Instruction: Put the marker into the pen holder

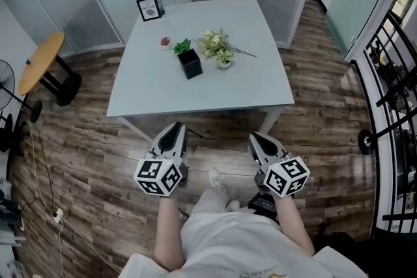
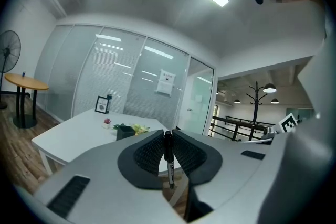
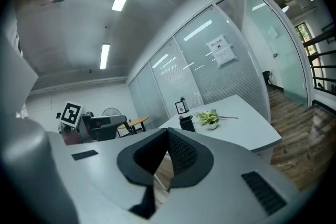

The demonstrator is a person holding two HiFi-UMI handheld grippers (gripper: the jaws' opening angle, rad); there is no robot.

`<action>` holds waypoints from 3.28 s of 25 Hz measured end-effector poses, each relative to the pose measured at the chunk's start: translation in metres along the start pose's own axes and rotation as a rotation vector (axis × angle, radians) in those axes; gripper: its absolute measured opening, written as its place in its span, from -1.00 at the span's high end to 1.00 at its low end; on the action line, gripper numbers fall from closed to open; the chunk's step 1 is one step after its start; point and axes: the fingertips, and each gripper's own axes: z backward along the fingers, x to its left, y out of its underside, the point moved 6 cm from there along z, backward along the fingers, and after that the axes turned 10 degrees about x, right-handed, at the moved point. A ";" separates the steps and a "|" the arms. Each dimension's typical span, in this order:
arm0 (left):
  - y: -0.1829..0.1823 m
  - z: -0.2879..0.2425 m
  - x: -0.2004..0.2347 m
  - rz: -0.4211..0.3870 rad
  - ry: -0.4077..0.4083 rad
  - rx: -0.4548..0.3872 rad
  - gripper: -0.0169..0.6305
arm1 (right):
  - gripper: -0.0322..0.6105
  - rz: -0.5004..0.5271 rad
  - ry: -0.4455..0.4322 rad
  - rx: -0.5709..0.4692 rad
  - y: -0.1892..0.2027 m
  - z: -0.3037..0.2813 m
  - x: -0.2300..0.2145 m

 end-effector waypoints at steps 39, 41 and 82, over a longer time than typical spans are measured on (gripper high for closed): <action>-0.126 -0.338 0.282 0.069 0.178 0.108 0.78 | 0.85 -0.069 0.172 0.074 -0.157 -0.377 -0.140; -0.126 -0.344 0.280 0.047 0.180 0.122 0.78 | 0.85 -0.080 0.185 0.066 -0.158 -0.377 -0.146; -0.070 -0.427 0.254 -0.253 0.126 0.383 0.77 | 0.85 -0.126 0.193 0.190 -0.126 -0.410 -0.203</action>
